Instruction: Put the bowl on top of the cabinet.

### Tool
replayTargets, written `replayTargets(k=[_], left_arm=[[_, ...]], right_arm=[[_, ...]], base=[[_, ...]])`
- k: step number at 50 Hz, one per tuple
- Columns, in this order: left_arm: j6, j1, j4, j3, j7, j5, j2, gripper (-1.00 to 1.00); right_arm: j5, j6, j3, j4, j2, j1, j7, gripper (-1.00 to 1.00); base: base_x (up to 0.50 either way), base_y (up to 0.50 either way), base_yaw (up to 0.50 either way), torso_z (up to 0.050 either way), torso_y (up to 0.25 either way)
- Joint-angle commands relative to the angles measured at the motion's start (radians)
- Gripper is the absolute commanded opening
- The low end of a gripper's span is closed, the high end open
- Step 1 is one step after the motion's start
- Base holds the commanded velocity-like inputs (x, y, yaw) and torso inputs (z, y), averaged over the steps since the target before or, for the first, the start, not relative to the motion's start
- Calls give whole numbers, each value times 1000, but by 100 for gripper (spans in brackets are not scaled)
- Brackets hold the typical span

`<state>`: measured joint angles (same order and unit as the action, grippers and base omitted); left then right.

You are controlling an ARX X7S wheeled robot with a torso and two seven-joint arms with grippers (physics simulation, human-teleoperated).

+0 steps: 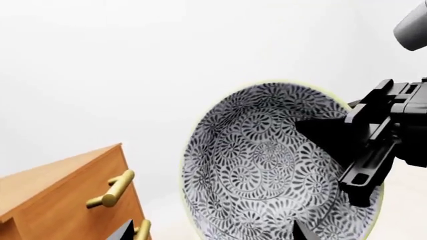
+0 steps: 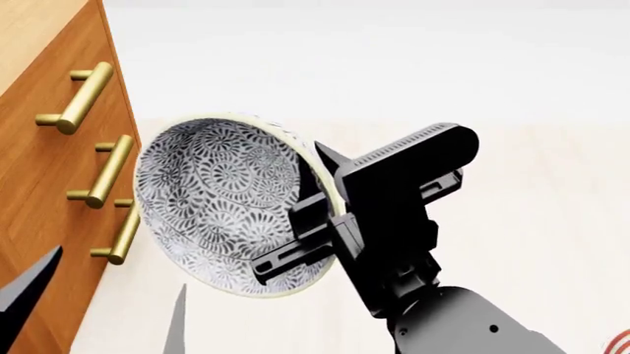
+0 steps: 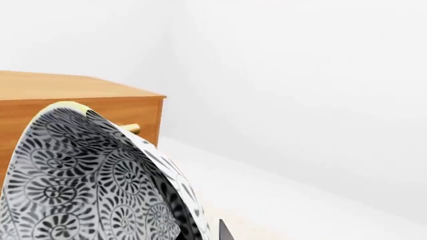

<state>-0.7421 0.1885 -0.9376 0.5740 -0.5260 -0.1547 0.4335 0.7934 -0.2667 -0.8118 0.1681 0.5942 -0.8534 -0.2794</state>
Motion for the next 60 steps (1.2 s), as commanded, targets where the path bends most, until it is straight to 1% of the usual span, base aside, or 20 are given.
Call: replayTargets(k=[1, 12, 20, 30, 53, 60], left_arm=[[-8, 19, 17, -11, 2, -9, -4, 100], [-34, 59, 44, -35, 10, -29, -18, 100], [-9, 84, 121, -78, 28, -61, -32, 100], [-16, 105, 155, -104, 34, -77, -35, 100], [22, 100, 218, -124, 33, -83, -31, 100], [29, 104, 229, -113, 43, -82, -27, 100]], right_arm=[[-37, 14, -14, 87, 31, 22, 14, -100], [-57, 18, -26, 139, 57, 39, 9, -100], [-65, 20, -32, 204, 87, 54, 2, -100], [-83, 16, -44, 237, 100, 59, -1, -100], [-103, 33, -51, 258, 122, 79, 6, -100], [-108, 34, -53, 253, 120, 81, 7, -100]], base=[[0, 0, 0, 0, 0], [0, 0, 0, 0, 1], [0, 0, 0, 0, 0], [0, 0, 0, 0, 0], [0, 0, 0, 0, 0], [0, 0, 0, 0, 0]])
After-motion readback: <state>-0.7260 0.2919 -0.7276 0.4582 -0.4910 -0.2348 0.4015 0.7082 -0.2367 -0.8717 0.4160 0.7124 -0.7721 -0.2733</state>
